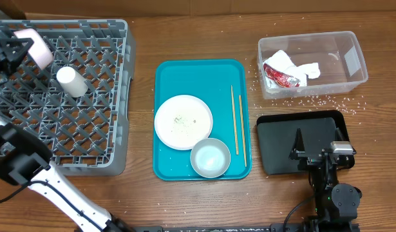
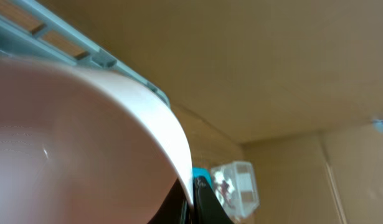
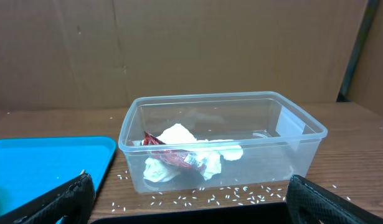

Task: Sort waste into correct bins and load items into the dishwasher
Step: 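Carry the pink bowl with the left gripper over the dish rack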

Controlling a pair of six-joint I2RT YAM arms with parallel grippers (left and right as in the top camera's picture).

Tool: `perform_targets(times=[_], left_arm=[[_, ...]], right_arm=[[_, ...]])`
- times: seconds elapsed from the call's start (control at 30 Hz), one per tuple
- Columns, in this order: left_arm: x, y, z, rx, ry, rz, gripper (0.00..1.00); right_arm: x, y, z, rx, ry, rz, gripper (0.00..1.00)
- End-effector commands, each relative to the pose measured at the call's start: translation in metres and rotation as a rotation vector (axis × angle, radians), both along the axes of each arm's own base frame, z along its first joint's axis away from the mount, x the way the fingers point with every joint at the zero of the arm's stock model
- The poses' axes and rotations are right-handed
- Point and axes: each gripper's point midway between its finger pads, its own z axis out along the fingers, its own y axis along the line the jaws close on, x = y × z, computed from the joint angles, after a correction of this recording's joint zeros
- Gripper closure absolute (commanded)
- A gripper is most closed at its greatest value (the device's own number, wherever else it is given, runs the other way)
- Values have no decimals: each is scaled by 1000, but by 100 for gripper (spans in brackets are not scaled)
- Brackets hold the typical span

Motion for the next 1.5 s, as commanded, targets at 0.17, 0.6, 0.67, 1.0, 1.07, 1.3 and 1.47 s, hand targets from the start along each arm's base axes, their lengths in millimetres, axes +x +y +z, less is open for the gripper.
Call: perform_targets(times=[0.17, 0.6, 0.67, 1.0, 1.07, 1.3, 1.47], left_arm=[[-10, 10, -8, -131, -171, -77, 96], [-1, 8, -40, -45, -235, -95, 96], [1, 9, -43, -39, -233, -92, 95], [9, 24, -62, 1, -136, -9, 93], [9, 28, -67, 7, -104, 18, 91], [4, 49, -83, -37, 45, 126, 60], [-9, 74, -71, -89, 77, 190, 37]], right_arm=[[0, -2, -2, -1, -4, -9, 0], [0, -2, -2, -1, -4, -9, 0], [0, -2, -2, -1, -3, -9, 0], [0, -2, -2, -1, -4, -9, 0], [0, -2, -2, -1, -4, -9, 0], [0, -2, -2, -1, -4, -9, 0], [0, -2, -2, -1, -4, -9, 0]])
